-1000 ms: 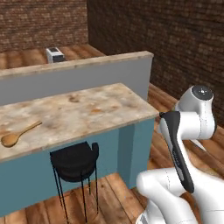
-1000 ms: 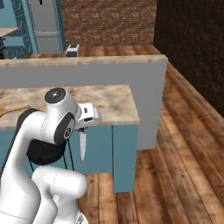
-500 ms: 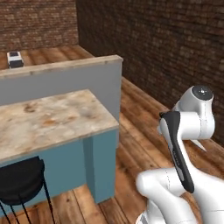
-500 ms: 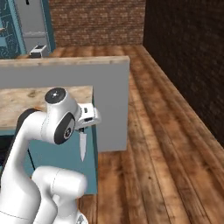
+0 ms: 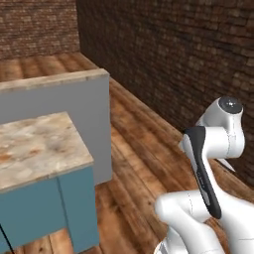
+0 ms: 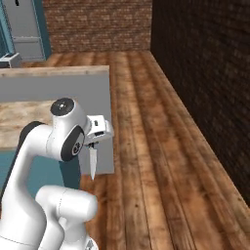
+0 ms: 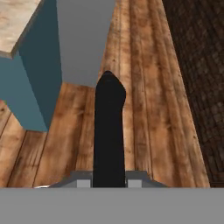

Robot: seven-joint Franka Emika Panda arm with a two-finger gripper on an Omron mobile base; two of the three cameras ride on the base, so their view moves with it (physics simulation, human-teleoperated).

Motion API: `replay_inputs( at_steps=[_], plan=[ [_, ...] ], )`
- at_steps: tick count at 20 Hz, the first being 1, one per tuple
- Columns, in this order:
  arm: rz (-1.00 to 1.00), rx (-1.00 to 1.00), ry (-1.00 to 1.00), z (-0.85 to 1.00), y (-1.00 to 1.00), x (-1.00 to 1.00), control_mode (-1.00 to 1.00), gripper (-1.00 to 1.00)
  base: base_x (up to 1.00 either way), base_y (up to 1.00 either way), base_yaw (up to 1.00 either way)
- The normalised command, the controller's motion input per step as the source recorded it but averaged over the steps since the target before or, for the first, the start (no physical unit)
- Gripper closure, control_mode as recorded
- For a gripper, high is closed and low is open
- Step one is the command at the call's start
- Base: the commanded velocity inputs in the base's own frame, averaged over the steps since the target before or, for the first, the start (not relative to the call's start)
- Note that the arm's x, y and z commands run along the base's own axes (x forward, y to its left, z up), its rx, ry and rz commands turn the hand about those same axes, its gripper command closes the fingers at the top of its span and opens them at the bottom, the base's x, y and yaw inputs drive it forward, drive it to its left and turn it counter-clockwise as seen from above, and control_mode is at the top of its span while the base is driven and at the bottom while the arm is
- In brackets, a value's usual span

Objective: Pick up the metallic utensils from the counter and place them in the open drawer. Make sure not to pick up any wooden utensils.

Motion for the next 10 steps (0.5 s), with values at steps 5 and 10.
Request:
replay_inputs(
  at_steps=[5,10],
  plan=[
    [0.00,0.00,0.00,0.00,0.00,0.00,1.00,1.00,0.93,-0.39,0.00],
    [0.00,0.00,0.00,0.00,0.00,0.00,1.00,1.00,1.00,-0.23,0.00]
  ],
)
